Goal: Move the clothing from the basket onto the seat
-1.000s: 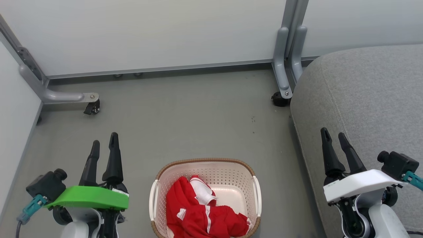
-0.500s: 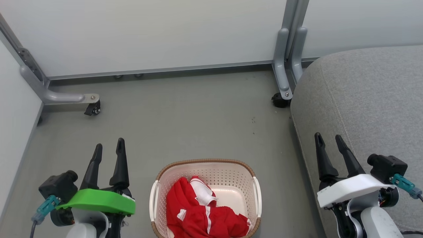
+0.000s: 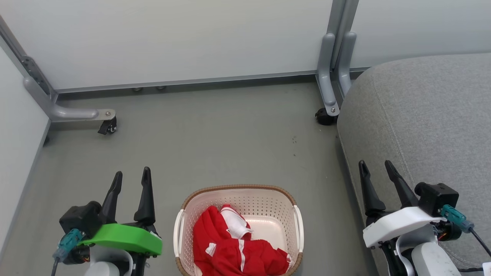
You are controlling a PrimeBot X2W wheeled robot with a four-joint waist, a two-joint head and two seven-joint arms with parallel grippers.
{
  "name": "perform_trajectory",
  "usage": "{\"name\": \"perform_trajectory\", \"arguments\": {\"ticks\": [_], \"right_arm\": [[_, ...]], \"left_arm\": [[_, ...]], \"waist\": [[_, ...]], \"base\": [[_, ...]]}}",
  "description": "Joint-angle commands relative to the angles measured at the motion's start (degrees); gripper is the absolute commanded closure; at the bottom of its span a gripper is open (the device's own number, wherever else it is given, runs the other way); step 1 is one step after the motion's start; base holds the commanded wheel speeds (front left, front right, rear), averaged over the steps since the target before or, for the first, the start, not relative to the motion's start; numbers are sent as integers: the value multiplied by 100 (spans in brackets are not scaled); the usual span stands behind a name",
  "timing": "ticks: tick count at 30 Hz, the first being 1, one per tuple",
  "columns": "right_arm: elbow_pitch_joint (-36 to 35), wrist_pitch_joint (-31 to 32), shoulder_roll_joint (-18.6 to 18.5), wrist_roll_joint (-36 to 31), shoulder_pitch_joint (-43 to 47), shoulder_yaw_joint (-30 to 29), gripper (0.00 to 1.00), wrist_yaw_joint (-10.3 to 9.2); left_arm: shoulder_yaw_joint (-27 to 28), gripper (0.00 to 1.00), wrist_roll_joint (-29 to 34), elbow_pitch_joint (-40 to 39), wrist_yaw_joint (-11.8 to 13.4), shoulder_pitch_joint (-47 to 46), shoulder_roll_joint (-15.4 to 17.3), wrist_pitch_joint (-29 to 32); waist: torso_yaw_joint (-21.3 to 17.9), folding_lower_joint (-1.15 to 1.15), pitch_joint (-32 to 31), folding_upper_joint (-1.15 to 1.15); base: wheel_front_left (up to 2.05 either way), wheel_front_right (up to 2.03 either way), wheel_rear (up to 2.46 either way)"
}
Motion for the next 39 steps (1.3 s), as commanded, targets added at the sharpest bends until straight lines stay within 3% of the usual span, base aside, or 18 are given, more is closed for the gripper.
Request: {"name": "perform_trajectory", "arguments": {"ticks": [1, 33, 39], "right_arm": [[-17, -37, -4, -148, -26, 10, 0, 3], [21, -158, 115, -1448, 28, -72, 0, 2], [9, -159, 127, -1436, 37, -77, 0, 3]], "left_arm": [[6, 0, 177, -9, -15, 24, 18, -49], [1, 0, 1497, 521, -20, -109, -34, -416], [34, 0, 1537, 563, -21, -119, -36, -432]], "waist": [[-2, 0, 5, 0], [-7, 0, 75, 0], [-1, 0, 86, 0]], "base": [[0, 0, 0], [0, 0, 0], [0, 0, 0]]}}
